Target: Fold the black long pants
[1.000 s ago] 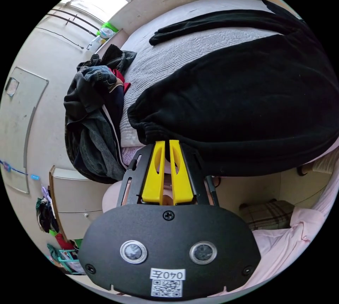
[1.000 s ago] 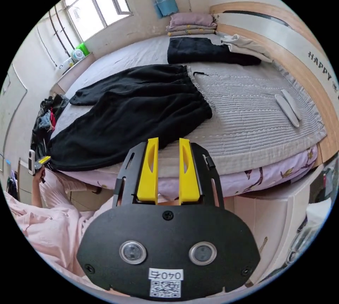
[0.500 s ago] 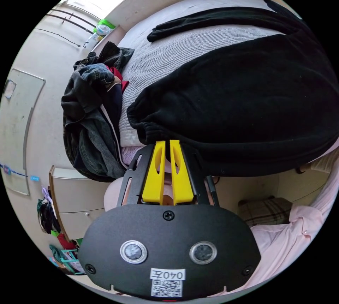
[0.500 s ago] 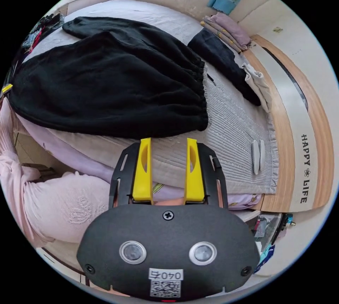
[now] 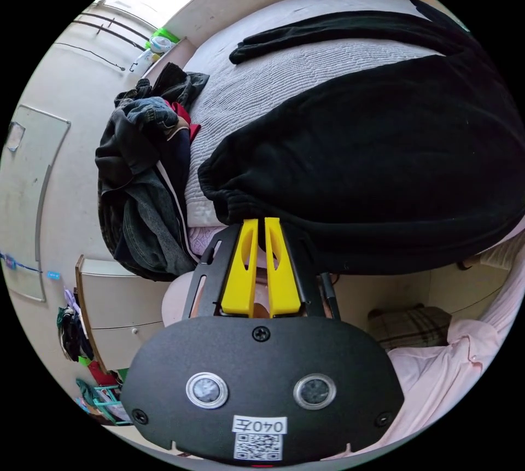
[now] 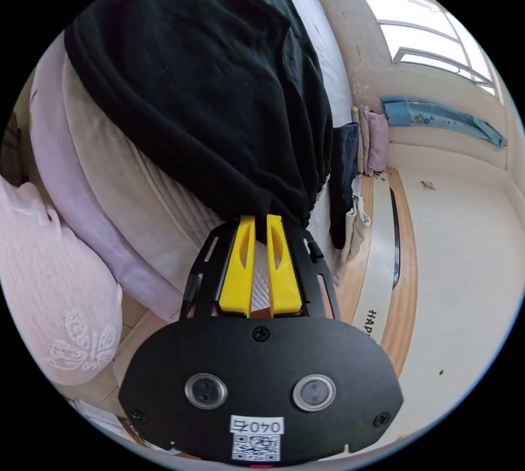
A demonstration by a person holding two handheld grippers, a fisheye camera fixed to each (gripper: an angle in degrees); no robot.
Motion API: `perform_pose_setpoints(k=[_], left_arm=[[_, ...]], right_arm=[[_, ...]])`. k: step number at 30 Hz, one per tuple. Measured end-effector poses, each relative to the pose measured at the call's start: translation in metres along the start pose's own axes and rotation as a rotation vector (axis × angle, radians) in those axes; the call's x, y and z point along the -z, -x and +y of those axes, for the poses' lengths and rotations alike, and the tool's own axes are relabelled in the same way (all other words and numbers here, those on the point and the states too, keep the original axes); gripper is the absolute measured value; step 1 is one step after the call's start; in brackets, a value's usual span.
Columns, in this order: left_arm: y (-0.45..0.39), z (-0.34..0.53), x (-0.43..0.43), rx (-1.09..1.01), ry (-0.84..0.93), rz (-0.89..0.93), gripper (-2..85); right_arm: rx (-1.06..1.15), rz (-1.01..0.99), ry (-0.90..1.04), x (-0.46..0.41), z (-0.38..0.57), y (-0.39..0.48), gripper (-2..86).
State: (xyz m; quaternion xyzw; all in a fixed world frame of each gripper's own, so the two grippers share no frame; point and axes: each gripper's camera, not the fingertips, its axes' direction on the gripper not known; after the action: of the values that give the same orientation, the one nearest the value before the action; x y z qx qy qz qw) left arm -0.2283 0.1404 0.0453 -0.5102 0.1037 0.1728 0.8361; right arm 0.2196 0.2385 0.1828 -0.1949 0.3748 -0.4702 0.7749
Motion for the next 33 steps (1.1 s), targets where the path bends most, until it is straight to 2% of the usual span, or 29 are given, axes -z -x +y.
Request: perform_pose_setpoints(k=[5, 10, 15, 18, 22, 24, 27, 33], left_arm=[[0.049, 0.016, 0.013, 0.074, -0.034, 0.179, -1.1], [0.149, 0.046, 0.054, 0.255, -0.183, 0.488, -1.0], [0.168, 0.067, 0.040, 0.251, -0.063, 0.525, -0.9], [0.182, 0.092, 0.068, 0.243, -0.102, 0.565, -0.9], [0.210, 0.116, 0.105, 0.262, -0.120, 0.449, -0.9], [0.223, 0.118, 0.105, 0.288, -0.128, 0.481, -0.9], [0.237, 0.107, 0.107, 0.335, -0.169, 0.541, -1.0], [0.246, 0.063, 0.152, 0.313, -0.291, 0.462, -0.9]], right_arm=[[0.041, 0.022, -0.002, 0.011, 0.002, -0.003, -0.4], [-0.049, -0.042, -0.049, 0.044, 0.023, -0.043, -0.8], [0.024, -0.082, -0.017, 0.055, 0.027, -0.033, -0.8], [0.034, -0.089, -0.013, 0.073, 0.036, -0.039, -0.8], [0.017, -0.156, -0.027, 0.096, 0.047, -0.059, -0.8], [0.021, -0.173, -0.031, 0.093, 0.044, -0.066, -0.8], [0.025, -0.178, -0.025, 0.083, 0.037, -0.078, -0.7], [-0.030, -0.247, -0.061, 0.069, 0.041, -0.128, -0.7]])
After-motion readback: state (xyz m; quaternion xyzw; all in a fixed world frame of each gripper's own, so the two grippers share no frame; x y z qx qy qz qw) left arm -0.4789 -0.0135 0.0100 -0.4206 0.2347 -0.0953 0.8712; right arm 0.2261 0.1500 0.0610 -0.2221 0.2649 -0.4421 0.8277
